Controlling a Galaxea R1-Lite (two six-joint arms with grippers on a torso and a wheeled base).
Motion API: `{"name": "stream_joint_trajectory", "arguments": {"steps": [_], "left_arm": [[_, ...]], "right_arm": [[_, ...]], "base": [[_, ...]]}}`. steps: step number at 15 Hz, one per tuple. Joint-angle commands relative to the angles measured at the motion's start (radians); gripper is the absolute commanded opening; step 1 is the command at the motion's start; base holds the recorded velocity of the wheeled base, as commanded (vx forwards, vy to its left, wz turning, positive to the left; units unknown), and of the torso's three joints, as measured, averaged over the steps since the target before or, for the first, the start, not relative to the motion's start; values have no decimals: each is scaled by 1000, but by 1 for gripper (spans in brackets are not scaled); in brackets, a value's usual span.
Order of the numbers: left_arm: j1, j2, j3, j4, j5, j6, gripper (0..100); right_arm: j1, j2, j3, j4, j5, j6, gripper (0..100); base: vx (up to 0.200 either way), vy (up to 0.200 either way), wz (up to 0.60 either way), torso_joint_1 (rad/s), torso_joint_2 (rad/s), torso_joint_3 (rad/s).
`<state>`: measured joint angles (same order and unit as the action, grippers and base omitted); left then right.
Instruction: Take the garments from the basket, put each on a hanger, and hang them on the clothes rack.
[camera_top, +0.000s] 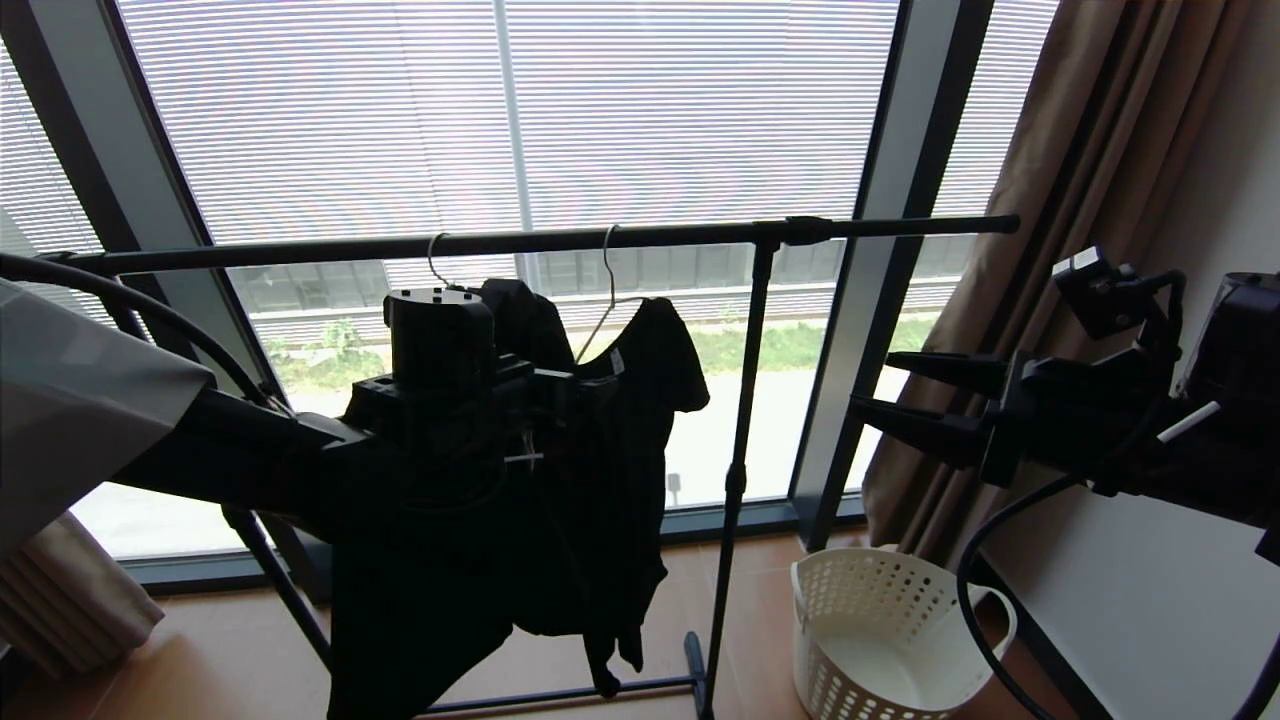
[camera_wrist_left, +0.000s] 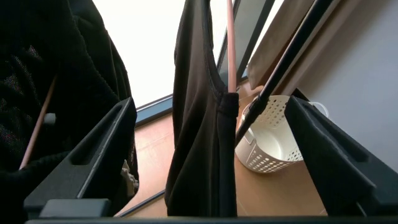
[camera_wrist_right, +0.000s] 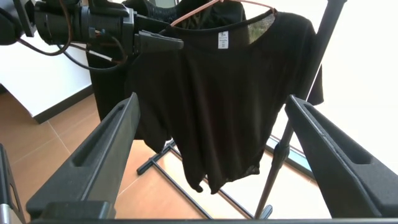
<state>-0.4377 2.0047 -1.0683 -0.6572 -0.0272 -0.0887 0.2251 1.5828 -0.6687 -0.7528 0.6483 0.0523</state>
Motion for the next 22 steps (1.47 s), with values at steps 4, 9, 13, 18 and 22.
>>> {"name": "stream_joint_trajectory", "arguments": {"steps": [4,9,13,18,22], "left_arm": [[-30,-219,159,2,3,10,100],[-35,-623,478,42,10,239,100],[-36,-905,617,211,79,241,100],[25,-1189,873,240,162,287,100],[191,-1370,964,288,170,319,100]], "right_arm": [[0,-83,32,1,-6,-23,100],[-7,-399,213,44,-76,-55,100],[-33,-646,225,336,-151,-55,100],[-35,-932,354,527,-210,-51,100],[-35,-1098,363,688,-253,-46,100]], "base": [[0,0,0,0,0,0],[0,0,0,0,0,0],[0,0,0,0,0,0],[0,0,0,0,0,0],[0,0,0,0,0,0]]}}
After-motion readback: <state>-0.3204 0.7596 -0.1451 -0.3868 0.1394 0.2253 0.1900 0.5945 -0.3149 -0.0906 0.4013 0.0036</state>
